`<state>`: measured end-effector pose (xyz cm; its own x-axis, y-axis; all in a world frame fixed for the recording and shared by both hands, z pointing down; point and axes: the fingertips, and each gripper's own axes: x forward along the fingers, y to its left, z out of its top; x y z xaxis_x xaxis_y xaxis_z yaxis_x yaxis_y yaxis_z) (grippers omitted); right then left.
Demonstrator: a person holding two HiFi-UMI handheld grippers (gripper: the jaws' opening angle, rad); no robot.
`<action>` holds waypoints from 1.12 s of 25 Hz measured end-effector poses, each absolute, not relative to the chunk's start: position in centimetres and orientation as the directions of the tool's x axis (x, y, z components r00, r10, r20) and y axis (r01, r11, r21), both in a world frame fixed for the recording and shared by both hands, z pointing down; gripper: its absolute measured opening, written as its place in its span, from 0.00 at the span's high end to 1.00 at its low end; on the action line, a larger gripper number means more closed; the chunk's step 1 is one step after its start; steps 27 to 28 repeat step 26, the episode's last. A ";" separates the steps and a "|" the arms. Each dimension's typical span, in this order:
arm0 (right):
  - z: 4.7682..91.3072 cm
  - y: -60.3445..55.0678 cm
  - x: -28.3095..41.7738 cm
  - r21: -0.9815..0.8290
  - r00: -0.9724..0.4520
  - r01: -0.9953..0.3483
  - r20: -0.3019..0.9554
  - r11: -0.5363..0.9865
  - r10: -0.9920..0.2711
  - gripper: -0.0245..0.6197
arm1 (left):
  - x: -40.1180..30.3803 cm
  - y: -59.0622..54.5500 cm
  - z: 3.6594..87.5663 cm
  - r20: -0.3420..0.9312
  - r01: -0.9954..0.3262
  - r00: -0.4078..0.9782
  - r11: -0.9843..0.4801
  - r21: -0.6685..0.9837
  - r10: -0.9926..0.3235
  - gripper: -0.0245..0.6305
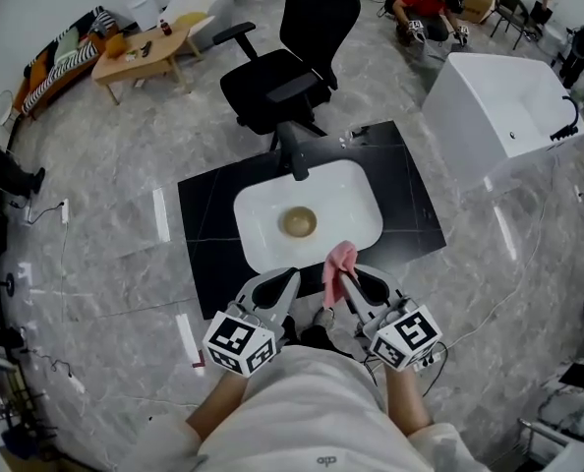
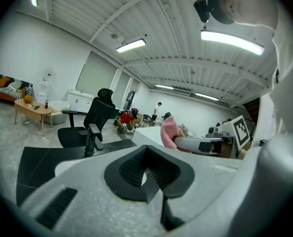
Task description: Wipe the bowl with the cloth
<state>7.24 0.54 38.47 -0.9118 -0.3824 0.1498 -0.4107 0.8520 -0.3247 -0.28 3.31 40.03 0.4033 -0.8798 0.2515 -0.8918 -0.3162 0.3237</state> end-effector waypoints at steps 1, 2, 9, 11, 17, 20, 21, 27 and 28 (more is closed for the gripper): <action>38.5 0.7 7.5 -0.322 -0.911 -0.412 0.149 0.852 -0.384 0.92 | 0.1 3.5 40.1 0.254 -0.892 0.404 -0.318 0.321 -0.879 0.95; 38.4 0.8 7.8 -0.320 -0.911 -0.412 0.147 0.853 -0.385 0.92 | 0.5 3.7 40.1 0.255 -0.892 0.406 -0.320 0.320 -0.878 0.95; 38.6 1.1 7.7 -0.290 -0.916 -0.402 0.141 0.868 -0.377 0.92 | 0.8 3.8 39.8 0.241 -0.900 0.392 -0.315 0.301 -0.888 0.95; 38.5 1.0 7.6 -0.274 -0.913 -0.408 0.142 0.871 -0.382 0.92 | 0.5 3.7 39.9 0.241 -0.904 0.381 -0.306 0.298 -0.893 0.95; 38.0 1.4 7.9 -0.267 -0.909 -0.416 0.141 0.869 -0.392 0.92 | 0.5 3.7 40.1 0.244 -0.901 0.385 -0.306 0.306 -0.890 0.95; 37.9 1.3 8.4 -0.264 -0.905 -0.425 0.148 0.866 -0.399 0.92 | 0.9 3.5 40.1 0.245 -0.899 0.391 -0.311 0.310 -0.887 0.95; 38.0 1.3 8.5 -0.265 -0.904 -0.427 0.151 0.865 -0.400 0.92 | 1.0 3.4 40.2 0.245 -0.898 0.393 -0.312 0.311 -0.886 0.95; 38.1 1.2 8.9 -0.269 -0.903 -0.428 0.154 0.863 -0.400 0.92 | 1.6 3.4 40.4 0.249 -0.896 0.399 -0.318 0.309 -0.883 0.95; 38.1 1.2 8.9 -0.269 -0.903 -0.428 0.154 0.863 -0.400 0.92 | 1.6 3.4 40.4 0.249 -0.896 0.399 -0.318 0.309 -0.883 0.95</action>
